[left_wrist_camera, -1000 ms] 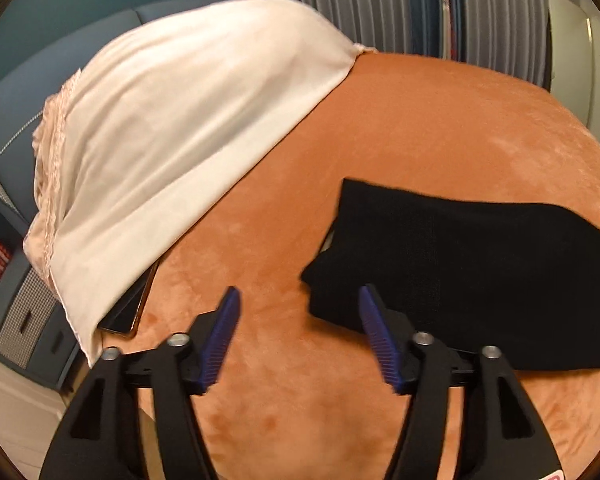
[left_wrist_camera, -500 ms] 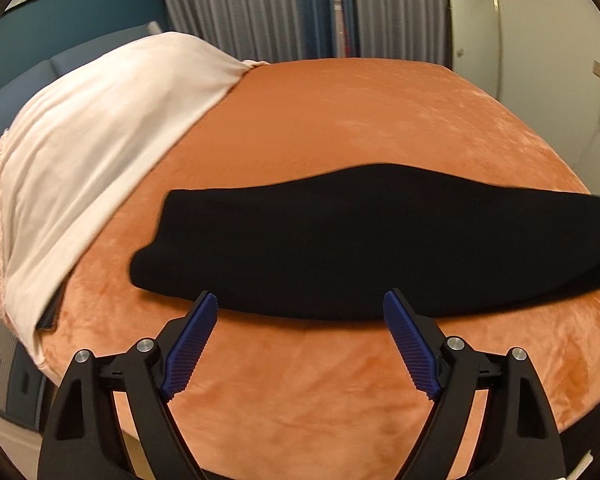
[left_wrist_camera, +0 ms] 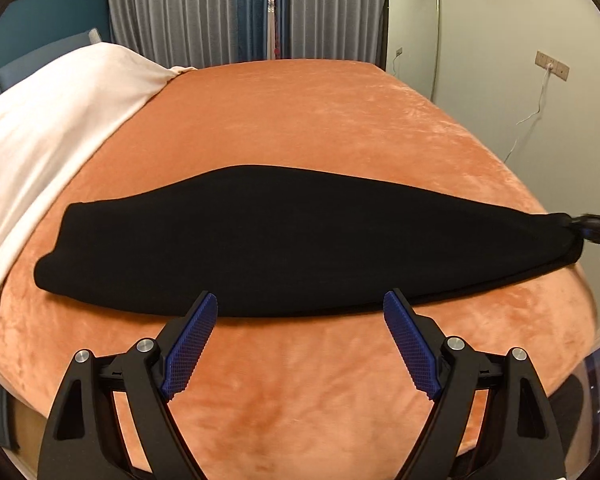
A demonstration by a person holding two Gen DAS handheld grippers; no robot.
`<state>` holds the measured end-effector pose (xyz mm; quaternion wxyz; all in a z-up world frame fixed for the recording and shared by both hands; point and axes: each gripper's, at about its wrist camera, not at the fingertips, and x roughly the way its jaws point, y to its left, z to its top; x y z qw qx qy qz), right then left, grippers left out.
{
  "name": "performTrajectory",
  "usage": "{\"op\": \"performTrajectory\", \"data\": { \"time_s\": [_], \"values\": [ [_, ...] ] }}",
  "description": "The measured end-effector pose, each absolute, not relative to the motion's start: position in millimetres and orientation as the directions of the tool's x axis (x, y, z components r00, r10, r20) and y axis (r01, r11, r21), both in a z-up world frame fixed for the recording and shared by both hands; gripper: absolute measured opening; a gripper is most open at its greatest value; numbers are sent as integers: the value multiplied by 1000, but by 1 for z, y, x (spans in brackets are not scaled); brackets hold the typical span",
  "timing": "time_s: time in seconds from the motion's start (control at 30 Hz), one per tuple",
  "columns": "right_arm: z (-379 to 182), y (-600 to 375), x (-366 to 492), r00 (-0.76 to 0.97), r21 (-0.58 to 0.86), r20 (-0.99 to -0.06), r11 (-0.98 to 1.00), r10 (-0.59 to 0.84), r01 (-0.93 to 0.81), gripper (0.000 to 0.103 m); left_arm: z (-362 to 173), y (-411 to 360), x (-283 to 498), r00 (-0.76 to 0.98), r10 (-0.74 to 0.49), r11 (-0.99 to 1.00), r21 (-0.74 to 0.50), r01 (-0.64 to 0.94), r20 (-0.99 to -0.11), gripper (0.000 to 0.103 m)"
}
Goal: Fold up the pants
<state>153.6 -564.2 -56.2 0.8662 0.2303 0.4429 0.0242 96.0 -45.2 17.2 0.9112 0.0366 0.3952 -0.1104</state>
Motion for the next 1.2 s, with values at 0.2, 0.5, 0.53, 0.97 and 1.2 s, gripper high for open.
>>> {"op": "performTrajectory", "data": {
  "time_s": [0.2, 0.5, 0.53, 0.97, 1.2],
  "values": [
    [4, -509, 113, 803, -101, -596, 991, 9, -86, 9, 17, -30, 92, 659, -117, 982, 12, 187, -743, 83],
    [-34, -575, 76, 735, 98, -675, 980, -63, 174, 71, -2, -43, 106, 617, -120, 983, -5, 186, -778, 83],
    [-29, -569, 79, 752, 115, -657, 979, -52, 168, 82, -2, -48, 106, 615, -126, 981, -7, 192, -778, 83],
    [-46, -548, 94, 671, 45, -722, 957, -166, 285, 6, 9, -27, 95, 660, -27, 991, 66, 115, -751, 86],
    [-50, -544, 63, 626, 39, -724, 889, -289, 456, 8, -12, 8, 110, 618, 48, 998, 57, -5, -784, 86]
  ]
}}
